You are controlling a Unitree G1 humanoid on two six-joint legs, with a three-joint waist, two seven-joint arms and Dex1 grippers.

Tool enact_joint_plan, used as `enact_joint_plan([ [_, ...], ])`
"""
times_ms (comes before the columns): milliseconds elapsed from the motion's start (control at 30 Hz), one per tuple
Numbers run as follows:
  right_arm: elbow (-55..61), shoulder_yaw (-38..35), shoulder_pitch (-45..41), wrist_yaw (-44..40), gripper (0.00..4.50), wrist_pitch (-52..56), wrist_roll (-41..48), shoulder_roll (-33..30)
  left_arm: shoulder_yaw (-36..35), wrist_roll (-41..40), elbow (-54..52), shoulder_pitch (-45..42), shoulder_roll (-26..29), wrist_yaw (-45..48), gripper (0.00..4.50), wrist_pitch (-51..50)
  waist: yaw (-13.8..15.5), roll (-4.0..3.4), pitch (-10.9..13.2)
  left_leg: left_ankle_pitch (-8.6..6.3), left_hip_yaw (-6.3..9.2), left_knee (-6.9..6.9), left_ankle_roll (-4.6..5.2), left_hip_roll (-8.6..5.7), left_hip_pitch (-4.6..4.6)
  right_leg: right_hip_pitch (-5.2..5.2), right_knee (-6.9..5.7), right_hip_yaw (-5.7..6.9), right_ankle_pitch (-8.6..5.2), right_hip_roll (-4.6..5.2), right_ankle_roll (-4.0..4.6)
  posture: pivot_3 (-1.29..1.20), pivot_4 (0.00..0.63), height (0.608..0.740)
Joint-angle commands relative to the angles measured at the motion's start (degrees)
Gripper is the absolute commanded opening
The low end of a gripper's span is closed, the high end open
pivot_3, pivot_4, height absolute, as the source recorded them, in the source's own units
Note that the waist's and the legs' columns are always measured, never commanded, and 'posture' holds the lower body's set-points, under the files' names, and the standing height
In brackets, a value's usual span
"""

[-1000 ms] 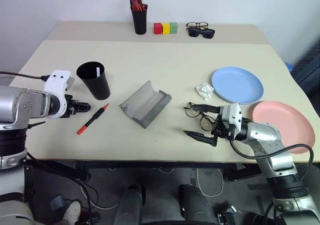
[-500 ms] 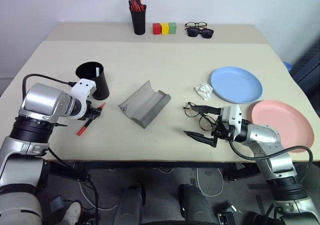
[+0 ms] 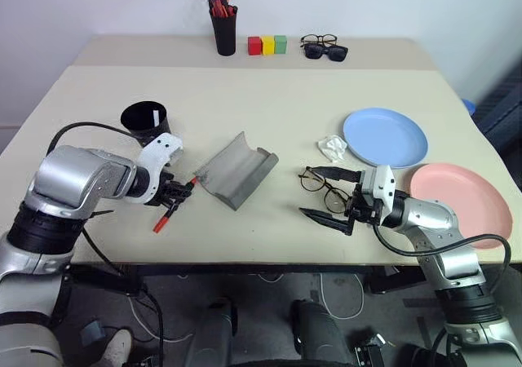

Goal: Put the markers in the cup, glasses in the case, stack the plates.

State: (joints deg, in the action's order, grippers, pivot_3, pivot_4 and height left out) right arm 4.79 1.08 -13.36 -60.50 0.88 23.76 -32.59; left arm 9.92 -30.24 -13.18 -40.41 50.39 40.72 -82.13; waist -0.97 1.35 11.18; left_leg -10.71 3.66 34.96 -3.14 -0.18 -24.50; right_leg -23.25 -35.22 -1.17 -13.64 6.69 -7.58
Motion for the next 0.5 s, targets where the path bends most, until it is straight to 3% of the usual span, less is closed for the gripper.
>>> enact_joint_plan([
  [33,1.2,-2.0,-1.1,0.5,4.50,-0.4,1.1,0.1,-6.4,0.1,-5.7,-0.2,-2.7,-1.6,0.01,8.2,0.2,0.01,0.0,0.00,0.00,0.02,0.00,0.00,0.00,0.02,0.00,0.00,0.00,0.00,0.00,0.00,0.150,0.740],
  [100,1.2,-2.7,-1.4,1.1,4.50,-0.4,1.8,0.6,-11.2,3.5,-7.2,-0.3,-7.8,-6.6,0.01,20.7,0.4,0.02,0.0,0.00,0.01,0.10,0.00,0.00,0.01,0.08,0.02,0.00,0.01,0.01,0.01,0.00,0.150,0.740],
  [233,1.0,-4.4,-2.5,2.3,4.50,-1.0,3.6,1.9,-17.0,8.9,-6.6,-0.8,-14.5,-15.6,0.01,34.9,0.2,0.02,0.0,0.01,-0.01,0.15,0.00,-0.01,0.00,0.14,0.08,-0.01,0.05,0.04,0.06,0.00,0.150,0.740],
  [367,1.7,-7.2,-3.7,2.7,4.50,1.0,9.2,4.0,-20.7,17.5,0.6,-2.9,-20.0,-27.7,0.01,52.5,0.2,-0.04,0.0,0.02,0.01,0.07,0.02,0.00,0.05,0.11,0.01,-0.01,0.06,-0.02,0.01,0.00,0.150,0.740],
  [500,3.0,-9.1,-6.6,5.3,4.50,4.8,14.1,6.0,-19.1,26.6,10.8,-3.9,-20.2,-35.2,0.01,62.7,0.2,-0.02,0.0,0.02,-0.02,0.12,0.03,-0.01,0.06,0.14,-0.01,-0.02,0.18,-0.03,-0.20,0.00,0.150,0.740],
])
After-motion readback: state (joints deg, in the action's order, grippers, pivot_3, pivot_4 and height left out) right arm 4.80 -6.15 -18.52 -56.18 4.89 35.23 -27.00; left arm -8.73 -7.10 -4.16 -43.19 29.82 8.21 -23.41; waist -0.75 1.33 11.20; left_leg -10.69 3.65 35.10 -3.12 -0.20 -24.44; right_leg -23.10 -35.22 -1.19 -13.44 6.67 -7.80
